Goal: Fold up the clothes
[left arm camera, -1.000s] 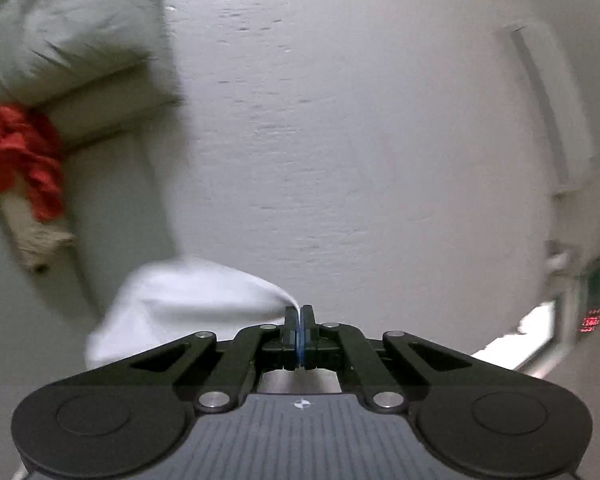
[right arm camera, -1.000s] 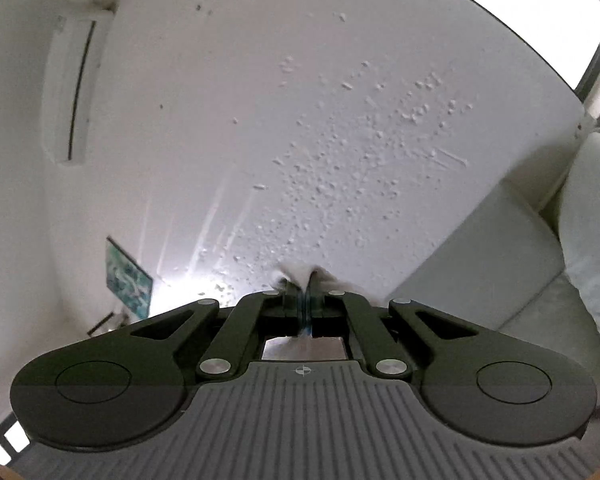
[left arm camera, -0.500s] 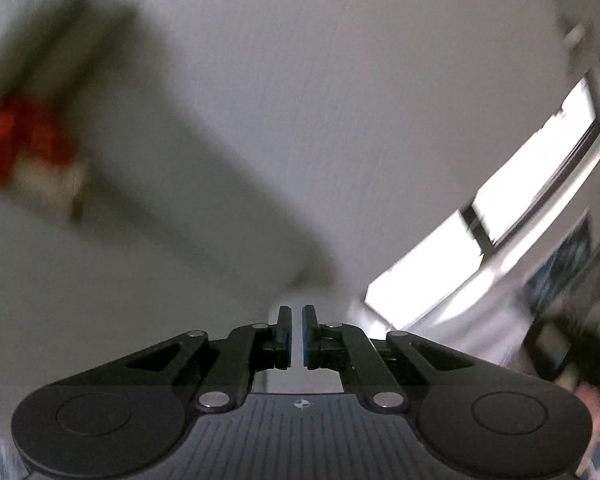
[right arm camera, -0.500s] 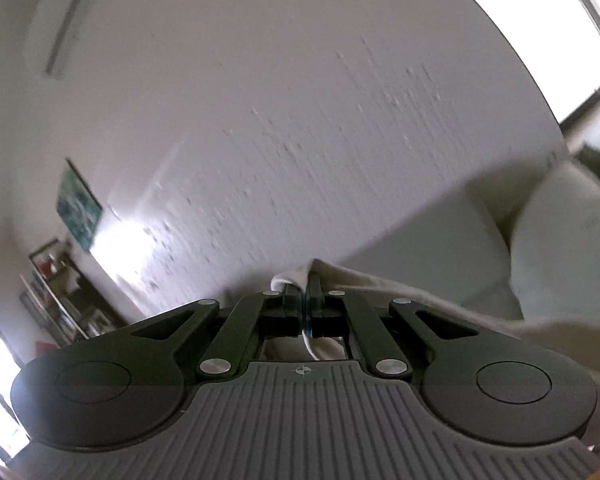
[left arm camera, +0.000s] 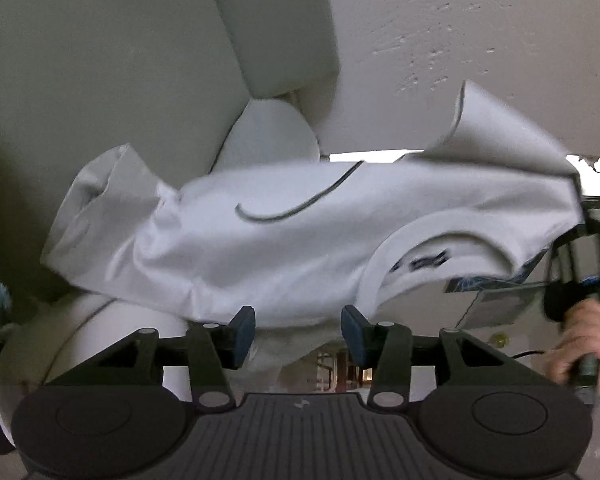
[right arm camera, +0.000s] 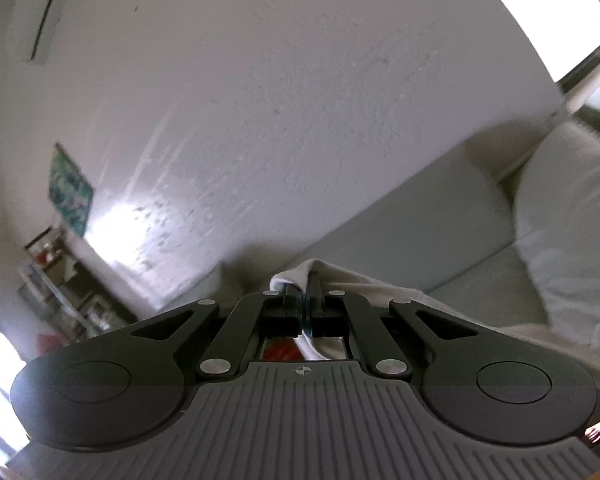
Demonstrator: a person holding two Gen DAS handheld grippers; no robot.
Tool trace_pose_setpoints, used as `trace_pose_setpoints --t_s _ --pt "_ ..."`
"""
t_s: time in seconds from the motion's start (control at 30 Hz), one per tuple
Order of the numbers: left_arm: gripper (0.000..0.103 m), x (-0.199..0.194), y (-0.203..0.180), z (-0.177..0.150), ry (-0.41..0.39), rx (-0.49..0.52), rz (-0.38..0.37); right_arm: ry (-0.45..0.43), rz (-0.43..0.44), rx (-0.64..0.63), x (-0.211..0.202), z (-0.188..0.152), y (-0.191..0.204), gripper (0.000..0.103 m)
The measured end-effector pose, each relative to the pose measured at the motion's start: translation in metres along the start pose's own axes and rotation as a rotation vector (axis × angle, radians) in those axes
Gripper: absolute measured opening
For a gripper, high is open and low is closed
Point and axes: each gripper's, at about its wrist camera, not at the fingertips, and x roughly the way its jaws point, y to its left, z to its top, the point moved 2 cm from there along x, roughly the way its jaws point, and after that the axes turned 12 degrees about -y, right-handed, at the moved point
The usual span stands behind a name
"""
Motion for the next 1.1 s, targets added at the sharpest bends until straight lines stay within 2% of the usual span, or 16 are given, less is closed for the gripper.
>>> trace_pose_setpoints --t_s 0.1,0.17,0.23,0.33,0.47,0.53,0.6,0.73,0.83,0.87,0.97,1.1 --pt "0.045 -0.009 0.003 -0.007 0.017 -0.012 -0.031 0.013 0.052 -0.011 0.002 -0.006 0.022 0.002" --pt "0.045 -0.015 0.007 -0.005 -0.002 -0.036 -0.04 0.015 0.093 -0.006 0.005 -0.011 0.039 0.002" --pt "0.045 -0.031 0.004 0.004 -0.078 -0.041 -0.051 0.012 0.128 -0.001 0.005 -0.014 0.054 0.002" --pt "0.045 -0.077 -0.007 0.032 -0.238 0.006 -0.076 -0.038 0.155 0.005 0.001 -0.015 0.073 0.002" --pt "0.045 -0.13 -0.013 0.053 -0.396 0.064 -0.05 -0.065 0.155 0.059 0.0 -0.015 0.072 0.002" --pt "0.045 -0.146 -0.009 0.054 -0.415 0.058 -0.035 -0.059 0.1 0.062 -0.001 -0.02 0.052 0.002" --pt "0.045 -0.148 0.0 0.048 -0.392 0.037 -0.017 -0.029 0.014 0.077 0.0 -0.03 0.02 0.002" --pt "0.045 -0.135 0.013 0.034 -0.311 0.03 0.054 0.048 -0.27 0.167 -0.021 -0.06 -0.087 0.002" --pt "0.046 -0.117 0.017 0.025 -0.243 0.068 0.13 0.061 -0.487 0.216 -0.061 -0.085 -0.164 0.002" --pt "0.046 -0.11 0.019 0.023 -0.227 0.075 0.155 0.072 -0.536 0.229 -0.074 -0.093 -0.182 0.002" --pt "0.046 -0.099 0.026 0.018 -0.185 0.055 0.207 0.116 -0.645 0.267 -0.108 -0.118 -0.225 0.001" --pt "0.046 -0.081 0.049 0.007 -0.16 -0.031 0.279 0.136 -0.671 0.3 -0.129 -0.145 -0.248 0.002"
